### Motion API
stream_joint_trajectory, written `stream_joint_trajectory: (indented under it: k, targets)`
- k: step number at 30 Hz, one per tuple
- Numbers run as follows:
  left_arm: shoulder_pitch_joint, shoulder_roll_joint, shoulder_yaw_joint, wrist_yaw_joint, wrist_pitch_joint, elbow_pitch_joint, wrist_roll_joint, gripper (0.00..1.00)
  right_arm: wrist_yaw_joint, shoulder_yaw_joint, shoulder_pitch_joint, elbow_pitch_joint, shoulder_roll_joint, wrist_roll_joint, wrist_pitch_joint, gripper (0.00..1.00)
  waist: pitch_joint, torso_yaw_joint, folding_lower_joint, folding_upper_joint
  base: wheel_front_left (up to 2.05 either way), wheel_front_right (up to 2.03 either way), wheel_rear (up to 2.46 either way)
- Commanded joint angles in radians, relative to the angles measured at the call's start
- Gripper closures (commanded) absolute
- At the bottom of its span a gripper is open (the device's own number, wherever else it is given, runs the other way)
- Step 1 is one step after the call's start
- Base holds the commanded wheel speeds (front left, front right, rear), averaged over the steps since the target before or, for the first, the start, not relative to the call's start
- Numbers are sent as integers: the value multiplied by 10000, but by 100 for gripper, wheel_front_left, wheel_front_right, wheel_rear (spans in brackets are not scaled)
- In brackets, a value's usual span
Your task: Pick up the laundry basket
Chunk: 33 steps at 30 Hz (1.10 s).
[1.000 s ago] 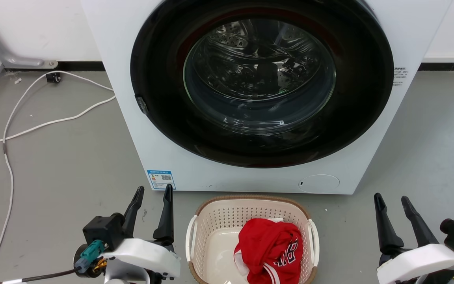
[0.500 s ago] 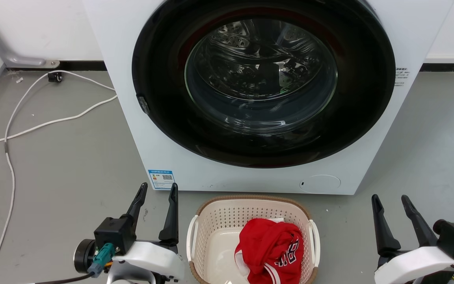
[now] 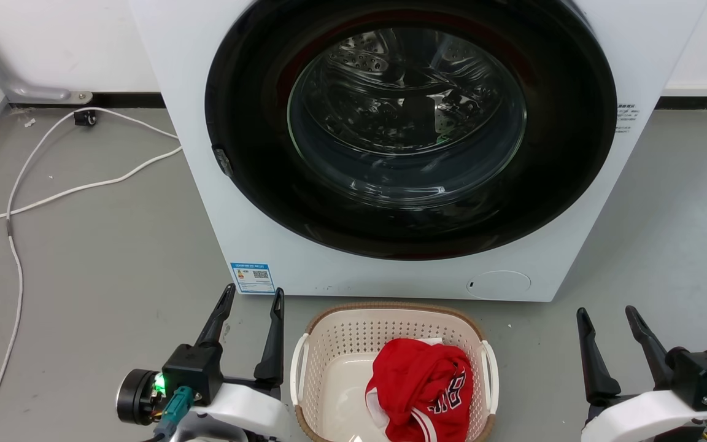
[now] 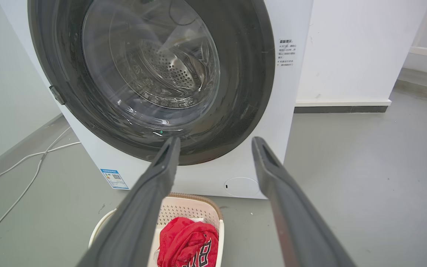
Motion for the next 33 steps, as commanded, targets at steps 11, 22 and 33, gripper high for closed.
stream_joint_trajectory:
  k: [11,22,33]
  targets:
    - [144,-102,-20,-7,-281,-89,762,0,-1,-5,103,56,6,-570,-373,0,32,22,0,0,0,0,0]
    - [170,-251,136,-157,-332,-50,771,0,-1,-30,-16,304,7,-642,-595,0,40,5,0,0,0,0,0]
    - [16,-314,282,-199,-332,53,911,0,-1,-39,-300,537,7,-573,-730,0,248,-125,0,0,0,0,0]
